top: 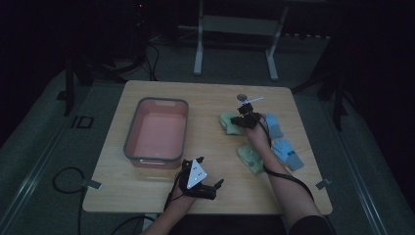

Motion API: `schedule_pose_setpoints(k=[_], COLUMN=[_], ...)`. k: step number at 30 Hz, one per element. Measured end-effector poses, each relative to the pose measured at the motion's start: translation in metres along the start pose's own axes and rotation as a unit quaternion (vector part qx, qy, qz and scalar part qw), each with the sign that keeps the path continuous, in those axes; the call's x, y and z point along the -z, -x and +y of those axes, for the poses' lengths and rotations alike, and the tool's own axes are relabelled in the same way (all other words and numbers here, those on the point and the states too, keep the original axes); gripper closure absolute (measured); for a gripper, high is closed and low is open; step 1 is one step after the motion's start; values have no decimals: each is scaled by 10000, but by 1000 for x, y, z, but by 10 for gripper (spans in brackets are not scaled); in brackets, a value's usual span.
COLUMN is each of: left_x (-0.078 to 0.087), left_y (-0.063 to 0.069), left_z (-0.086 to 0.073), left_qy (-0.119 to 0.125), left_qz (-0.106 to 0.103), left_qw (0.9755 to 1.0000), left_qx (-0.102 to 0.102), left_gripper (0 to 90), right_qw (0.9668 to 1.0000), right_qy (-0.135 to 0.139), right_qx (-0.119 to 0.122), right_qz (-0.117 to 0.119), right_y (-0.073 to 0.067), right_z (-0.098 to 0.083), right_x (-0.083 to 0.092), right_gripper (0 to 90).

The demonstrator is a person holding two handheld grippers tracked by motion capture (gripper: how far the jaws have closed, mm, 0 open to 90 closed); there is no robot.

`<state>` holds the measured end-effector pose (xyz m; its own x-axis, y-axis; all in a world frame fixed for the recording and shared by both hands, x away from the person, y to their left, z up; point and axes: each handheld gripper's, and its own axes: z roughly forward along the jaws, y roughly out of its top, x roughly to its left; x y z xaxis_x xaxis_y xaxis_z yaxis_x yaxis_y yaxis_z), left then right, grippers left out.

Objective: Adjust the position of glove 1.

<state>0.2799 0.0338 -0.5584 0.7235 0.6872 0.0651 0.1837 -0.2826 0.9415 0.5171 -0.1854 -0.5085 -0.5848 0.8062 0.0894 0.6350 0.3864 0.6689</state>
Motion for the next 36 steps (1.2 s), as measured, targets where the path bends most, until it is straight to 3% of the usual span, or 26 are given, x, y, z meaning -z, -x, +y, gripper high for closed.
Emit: schedule_pose_setpoints(k=[4,7,15,19,23,29,36], left_x=[0,-1,0,-1,-1,-1,-1], left_y=[0,1,2,3,3,4,4], left_z=[0,0,0,0,1,1,0], left_qy=[6,-35,-39,-46,-44,-54,-32], left_qz=[17,15,61,42,45,34,19], left_qw=[10000,10000,9999,9999,9999,9998,9998], left_qx=[4,-53,-98,-135,-144,-198,-211], left_gripper=[0,0,0,0,0,0,0], right_qw=[9998,9992,9977,9945,9937,9928,9941], right_qy=[174,321,650,1010,1109,1177,975], right_qx=[20,198,172,197,69,-54,-202], right_qz=[57,115,-91,-171,-145,-228,-418], right_y=[-17,-38,-70,-91,-103,-120,-130], right_z=[1,-1,-10,-21,-32,-53,-79], right_x=[17,35,72,91,103,105,86], right_gripper=[846,845,846,846,846,846,846])
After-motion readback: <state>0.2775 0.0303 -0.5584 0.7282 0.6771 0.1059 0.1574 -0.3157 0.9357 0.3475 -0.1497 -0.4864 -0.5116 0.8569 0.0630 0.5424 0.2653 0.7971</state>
